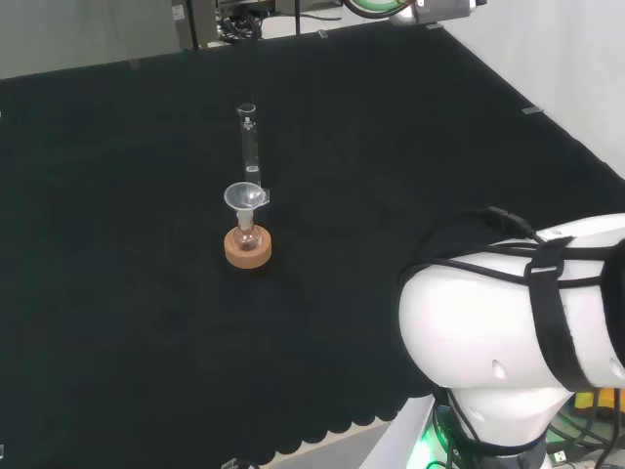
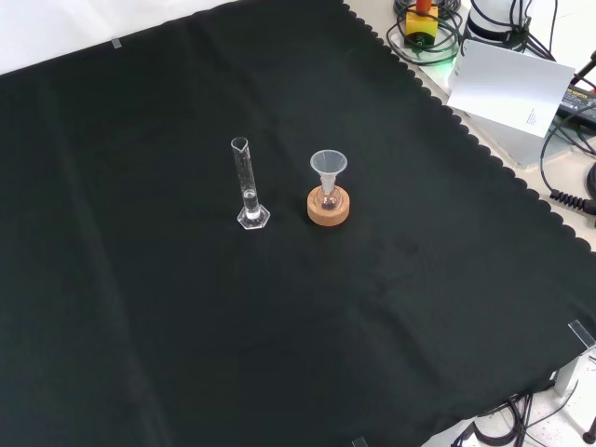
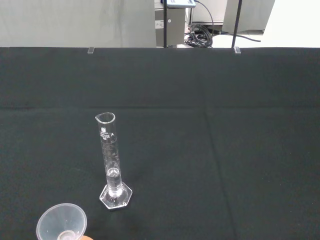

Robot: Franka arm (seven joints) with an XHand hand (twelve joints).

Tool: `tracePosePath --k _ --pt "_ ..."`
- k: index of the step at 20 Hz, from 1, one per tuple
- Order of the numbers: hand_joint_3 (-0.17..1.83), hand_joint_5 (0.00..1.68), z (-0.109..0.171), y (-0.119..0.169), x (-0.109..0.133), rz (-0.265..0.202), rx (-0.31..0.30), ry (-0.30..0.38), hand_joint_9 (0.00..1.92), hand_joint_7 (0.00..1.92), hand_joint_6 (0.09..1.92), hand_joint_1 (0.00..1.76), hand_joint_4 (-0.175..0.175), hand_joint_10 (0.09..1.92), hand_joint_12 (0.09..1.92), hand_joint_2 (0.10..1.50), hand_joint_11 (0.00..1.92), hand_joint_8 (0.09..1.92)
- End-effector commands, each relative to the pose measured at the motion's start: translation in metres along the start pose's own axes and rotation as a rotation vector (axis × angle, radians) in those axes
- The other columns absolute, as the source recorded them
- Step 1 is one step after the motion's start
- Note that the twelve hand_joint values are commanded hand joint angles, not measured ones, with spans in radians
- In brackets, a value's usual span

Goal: Pick up the graduated cylinder.

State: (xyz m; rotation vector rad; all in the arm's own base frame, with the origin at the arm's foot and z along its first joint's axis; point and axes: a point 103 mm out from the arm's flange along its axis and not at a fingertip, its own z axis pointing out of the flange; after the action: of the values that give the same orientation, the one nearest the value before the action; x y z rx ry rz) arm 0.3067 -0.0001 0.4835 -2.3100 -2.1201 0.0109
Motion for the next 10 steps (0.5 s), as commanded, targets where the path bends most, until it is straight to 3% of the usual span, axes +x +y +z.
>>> tracePosePath --k 1,4,10 --pt "0.0 0.33 -0.0003 0.0007 -0.0003 0.001 -0.009 -0.011 0.54 0.05 0.09 0.13 -0.008 0.09 1.37 1.29 0.1 0.6" --pt "0.03 0.33 -0.0004 0.0025 -0.0008 0.001 -0.008 -0.008 0.54 0.06 0.09 0.01 0.0 0.09 1.35 1.37 0.1 0.58" --pt "0.04 0.34 0.0045 0.0074 -0.0033 0.014 0.0 -0.003 0.54 0.06 0.09 0.0 0.0 0.09 1.35 1.38 0.1 0.57"
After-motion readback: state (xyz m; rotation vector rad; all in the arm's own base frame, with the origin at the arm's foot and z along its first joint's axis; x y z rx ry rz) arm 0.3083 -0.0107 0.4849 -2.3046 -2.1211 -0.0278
